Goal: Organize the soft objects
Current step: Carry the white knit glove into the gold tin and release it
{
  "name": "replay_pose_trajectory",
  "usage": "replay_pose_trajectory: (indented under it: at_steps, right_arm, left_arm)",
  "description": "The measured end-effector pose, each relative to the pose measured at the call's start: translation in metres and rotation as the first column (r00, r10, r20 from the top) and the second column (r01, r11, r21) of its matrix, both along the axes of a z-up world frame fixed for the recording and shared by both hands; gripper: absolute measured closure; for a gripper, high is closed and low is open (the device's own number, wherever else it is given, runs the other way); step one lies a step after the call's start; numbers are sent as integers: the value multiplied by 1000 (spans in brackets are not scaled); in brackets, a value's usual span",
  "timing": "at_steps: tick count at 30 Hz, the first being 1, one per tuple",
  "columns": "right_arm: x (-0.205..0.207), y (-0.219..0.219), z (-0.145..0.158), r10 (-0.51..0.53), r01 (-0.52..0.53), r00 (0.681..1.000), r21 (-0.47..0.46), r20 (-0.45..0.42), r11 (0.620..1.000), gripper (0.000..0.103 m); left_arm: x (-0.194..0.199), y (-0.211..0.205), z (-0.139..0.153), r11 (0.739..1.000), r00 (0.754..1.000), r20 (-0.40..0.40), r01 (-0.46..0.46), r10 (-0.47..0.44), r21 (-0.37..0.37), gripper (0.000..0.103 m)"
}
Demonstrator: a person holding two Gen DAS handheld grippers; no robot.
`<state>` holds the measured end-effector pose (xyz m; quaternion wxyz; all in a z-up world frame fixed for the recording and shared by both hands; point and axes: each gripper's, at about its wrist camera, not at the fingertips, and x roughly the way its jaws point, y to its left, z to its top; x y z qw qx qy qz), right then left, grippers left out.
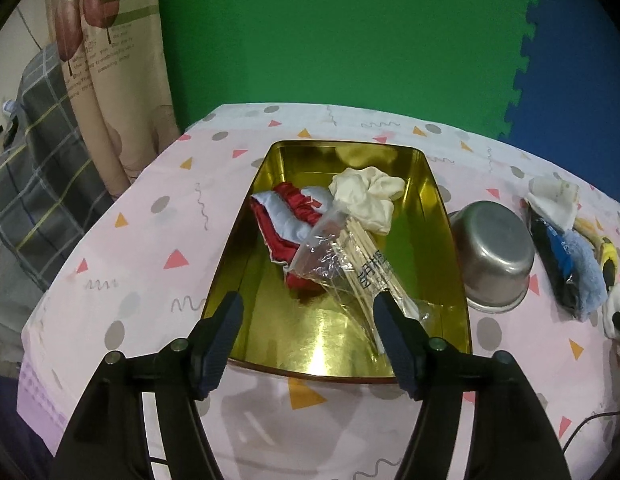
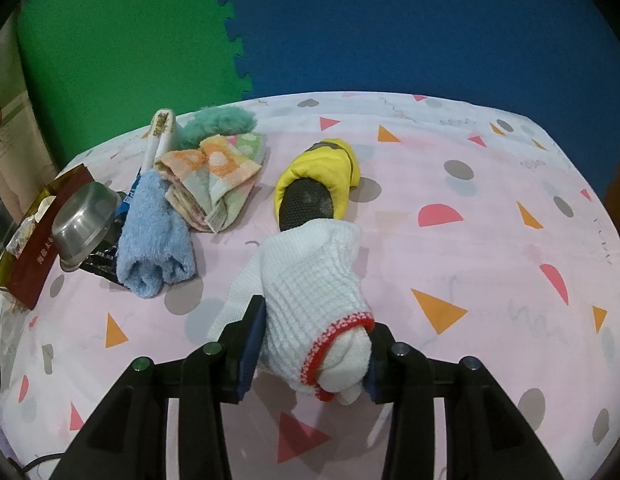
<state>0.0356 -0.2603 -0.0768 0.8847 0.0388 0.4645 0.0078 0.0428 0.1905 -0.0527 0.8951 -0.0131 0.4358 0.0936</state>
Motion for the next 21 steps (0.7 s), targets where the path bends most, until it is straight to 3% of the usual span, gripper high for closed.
replay_pose_trajectory:
  at_steps: [8,21]
  right_arm:
    - [-5,7,9,-12,12,1000,-24,2,1000,75]
    - [-7,39,56,42,-40,997,-22,71,999,76]
  left_arm:
    - [-5,10,-1,998,998,21,-61,61,-12,31]
    - [-8,27,-3,992,992,9,-123,123,-25,25]
